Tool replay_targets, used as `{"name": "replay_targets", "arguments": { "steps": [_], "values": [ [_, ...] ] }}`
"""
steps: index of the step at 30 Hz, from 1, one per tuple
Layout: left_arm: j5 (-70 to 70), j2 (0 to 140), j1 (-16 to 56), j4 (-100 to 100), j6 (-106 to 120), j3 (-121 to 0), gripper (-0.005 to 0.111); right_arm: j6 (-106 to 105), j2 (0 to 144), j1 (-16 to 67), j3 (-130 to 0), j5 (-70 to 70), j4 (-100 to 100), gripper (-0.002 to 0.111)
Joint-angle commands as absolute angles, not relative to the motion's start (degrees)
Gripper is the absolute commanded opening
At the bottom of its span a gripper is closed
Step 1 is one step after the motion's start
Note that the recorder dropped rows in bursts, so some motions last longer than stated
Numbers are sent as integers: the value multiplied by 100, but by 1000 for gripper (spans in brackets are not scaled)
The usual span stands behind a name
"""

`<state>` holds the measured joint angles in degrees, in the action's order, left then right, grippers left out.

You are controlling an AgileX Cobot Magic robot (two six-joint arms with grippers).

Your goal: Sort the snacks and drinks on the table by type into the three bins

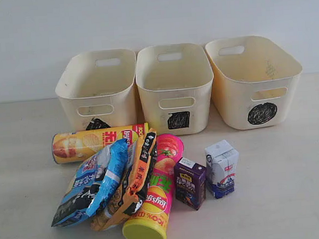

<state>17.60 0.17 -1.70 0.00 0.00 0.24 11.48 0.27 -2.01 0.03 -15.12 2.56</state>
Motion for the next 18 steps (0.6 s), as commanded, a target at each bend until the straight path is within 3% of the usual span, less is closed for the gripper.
{"name": "replay_targets", "arguments": {
  "steps": [1, 7, 18],
  "values": [
    [1680, 0, -170, -40, -49, 0, 4, 1943, 0, -215, 0, -2622, 0, 0],
    [1680, 0, -170, -40, -49, 0, 4, 2501, 632, -215, -776, -2955, -517, 0],
    [1680, 0, -170, -40, -49, 0, 4, 3385, 3847, -215, -2980, -2898, -2370, 0]
  ]
}}
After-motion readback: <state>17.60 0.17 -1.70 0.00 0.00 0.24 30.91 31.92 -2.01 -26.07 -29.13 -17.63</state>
